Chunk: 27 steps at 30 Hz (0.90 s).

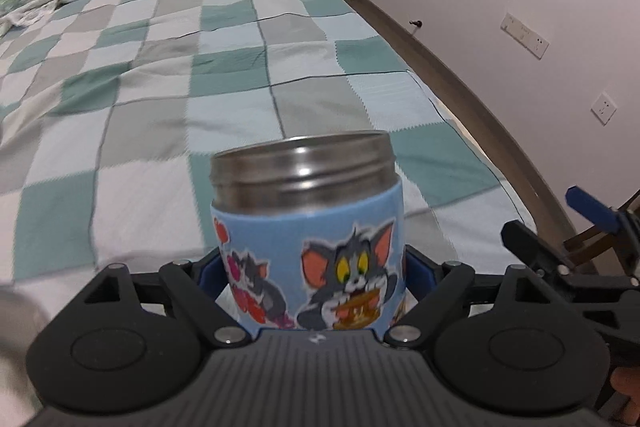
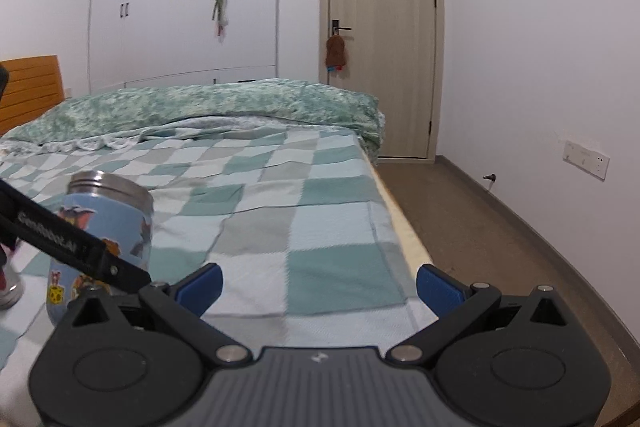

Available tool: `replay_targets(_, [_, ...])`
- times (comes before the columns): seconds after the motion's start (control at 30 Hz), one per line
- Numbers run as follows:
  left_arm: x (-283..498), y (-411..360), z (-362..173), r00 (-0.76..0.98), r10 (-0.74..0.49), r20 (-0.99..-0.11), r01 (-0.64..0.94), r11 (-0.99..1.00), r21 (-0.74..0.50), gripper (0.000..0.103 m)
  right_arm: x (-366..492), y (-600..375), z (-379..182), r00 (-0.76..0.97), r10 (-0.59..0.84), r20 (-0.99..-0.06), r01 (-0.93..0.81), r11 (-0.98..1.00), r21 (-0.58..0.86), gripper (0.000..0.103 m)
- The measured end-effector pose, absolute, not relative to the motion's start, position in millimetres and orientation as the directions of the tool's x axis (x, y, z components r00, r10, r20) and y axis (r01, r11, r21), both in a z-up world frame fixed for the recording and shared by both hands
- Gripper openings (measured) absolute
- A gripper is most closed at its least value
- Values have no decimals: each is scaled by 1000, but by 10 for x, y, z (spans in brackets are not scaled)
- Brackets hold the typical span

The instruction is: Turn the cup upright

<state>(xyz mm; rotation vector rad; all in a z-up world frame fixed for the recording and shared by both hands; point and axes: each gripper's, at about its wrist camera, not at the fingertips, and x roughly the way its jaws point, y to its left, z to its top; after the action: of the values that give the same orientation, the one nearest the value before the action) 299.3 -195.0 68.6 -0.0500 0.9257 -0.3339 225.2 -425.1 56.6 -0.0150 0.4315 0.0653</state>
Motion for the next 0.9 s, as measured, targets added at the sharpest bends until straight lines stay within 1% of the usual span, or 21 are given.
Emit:
replay_targets(0.23, [2478, -1623, 757, 531, -335, -778, 240, 940, -241, 87, 1826, -3973, 693, 901, 99, -422, -130, 990, -45, 103])
replay_targets(0.43, [2196, -1419, 637, 480, -348, -806, 228, 936, -268, 87, 1628, -3822, 742, 893, 110, -436, -157, 985, -73, 103])
replay_targets(0.6, [2154, -1348, 468, 479, -311, -821, 205, 949, -240, 87, 1541, -3779, 714, 882, 117, -457, -172, 982, -81, 103])
replay_targets(0.9, [2226, -1392, 357, 525, -294, -799, 217, 954, -208, 89, 1511, -3778, 657, 864, 128, -486, -179, 982, -61, 103])
